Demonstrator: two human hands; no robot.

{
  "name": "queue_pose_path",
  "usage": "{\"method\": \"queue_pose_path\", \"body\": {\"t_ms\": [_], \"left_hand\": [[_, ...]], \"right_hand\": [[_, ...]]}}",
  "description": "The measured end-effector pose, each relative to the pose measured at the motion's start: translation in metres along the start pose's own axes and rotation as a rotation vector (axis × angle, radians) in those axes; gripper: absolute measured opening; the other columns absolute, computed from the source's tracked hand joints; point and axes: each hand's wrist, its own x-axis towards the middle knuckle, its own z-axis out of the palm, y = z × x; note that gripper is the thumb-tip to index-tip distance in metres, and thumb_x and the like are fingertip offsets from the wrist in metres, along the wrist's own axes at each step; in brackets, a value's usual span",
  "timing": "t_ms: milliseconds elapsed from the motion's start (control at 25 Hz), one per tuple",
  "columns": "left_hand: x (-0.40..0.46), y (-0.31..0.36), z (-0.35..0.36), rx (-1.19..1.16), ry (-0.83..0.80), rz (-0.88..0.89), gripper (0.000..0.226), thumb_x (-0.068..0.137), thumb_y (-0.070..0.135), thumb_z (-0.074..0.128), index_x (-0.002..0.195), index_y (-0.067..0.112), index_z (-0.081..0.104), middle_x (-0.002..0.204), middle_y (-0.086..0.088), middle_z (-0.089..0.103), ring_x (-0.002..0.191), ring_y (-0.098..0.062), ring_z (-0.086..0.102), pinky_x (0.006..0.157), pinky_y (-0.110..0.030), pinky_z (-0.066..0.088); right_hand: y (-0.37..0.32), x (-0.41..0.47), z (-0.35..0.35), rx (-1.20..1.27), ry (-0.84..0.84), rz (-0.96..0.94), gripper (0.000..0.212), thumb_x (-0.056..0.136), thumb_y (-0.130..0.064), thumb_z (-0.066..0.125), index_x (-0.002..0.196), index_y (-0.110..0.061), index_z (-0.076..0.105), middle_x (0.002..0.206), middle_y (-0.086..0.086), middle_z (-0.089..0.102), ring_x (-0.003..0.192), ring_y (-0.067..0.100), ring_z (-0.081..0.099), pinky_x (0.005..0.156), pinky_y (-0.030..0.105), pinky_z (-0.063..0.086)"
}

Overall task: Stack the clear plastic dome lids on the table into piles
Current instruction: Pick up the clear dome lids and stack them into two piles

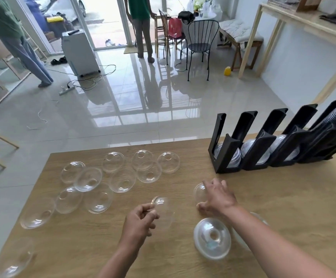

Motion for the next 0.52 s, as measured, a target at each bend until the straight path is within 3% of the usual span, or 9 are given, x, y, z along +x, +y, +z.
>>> {"method": "queue_pose_path", "body": {"t_ms": [120, 200, 320, 400, 520], "left_hand": [[-0.003, -0.02, -0.022, -0.042, 0.041, -0.155, 0.032, 0.089, 0.006, 0.07, 0.118, 0.013, 0.062, 0.088, -0.012, 0.074, 0.058, -0.015, 0.06, 0.05, -0.03, 0.046], [-0.007, -0.029, -0.024, 0.086, 0.082, -0.148, 0.039, 0.089, 0.013, 0.072, 0.125, 0.012, 0.059, 0.093, -0.007, 0.071, 0.066, -0.016, 0.066, 0.061, -0.037, 0.056], [-0.016, -0.031, -0.02, 0.504, 0.144, -0.007, 0.055, 0.085, 0.035, 0.071, 0.135, 0.021, 0.054, 0.114, 0.005, 0.066, 0.1, -0.012, 0.065, 0.091, -0.035, 0.052], [-0.021, -0.029, -0.012, 0.695, 0.162, 0.143, 0.074, 0.08, 0.05, 0.069, 0.145, 0.024, 0.043, 0.135, 0.005, 0.054, 0.121, -0.015, 0.052, 0.101, -0.034, 0.045], [-0.017, -0.029, 0.004, 0.924, 0.045, 0.288, 0.102, 0.071, 0.066, 0.068, 0.155, 0.029, 0.021, 0.158, 0.002, 0.029, 0.14, -0.023, 0.031, 0.114, -0.04, 0.034]], "right_hand": [[-0.008, 0.011, -0.002, -0.02, -0.014, 0.025, 0.077, 0.07, -0.054, 0.076, 0.134, -0.03, 0.04, 0.131, 0.003, 0.045, 0.121, 0.027, 0.04, 0.091, 0.039, 0.049], [-0.009, 0.014, -0.005, 0.012, 0.021, 0.019, 0.074, 0.072, -0.048, 0.075, 0.135, -0.028, 0.04, 0.13, 0.002, 0.047, 0.12, 0.024, 0.043, 0.087, 0.037, 0.05], [-0.006, 0.006, -0.014, 0.104, 0.106, -0.006, 0.072, 0.071, -0.047, 0.073, 0.133, -0.029, 0.042, 0.128, 0.002, 0.05, 0.116, 0.022, 0.046, 0.082, 0.036, 0.049], [-0.001, -0.005, -0.023, 0.167, 0.146, -0.03, 0.075, 0.068, -0.05, 0.073, 0.134, -0.03, 0.042, 0.124, 0.003, 0.051, 0.112, 0.022, 0.047, 0.08, 0.035, 0.048], [0.009, -0.028, -0.037, 0.28, 0.194, -0.063, 0.078, 0.067, -0.05, 0.071, 0.136, -0.032, 0.04, 0.119, 0.002, 0.05, 0.108, 0.022, 0.051, 0.084, 0.036, 0.05]]}}
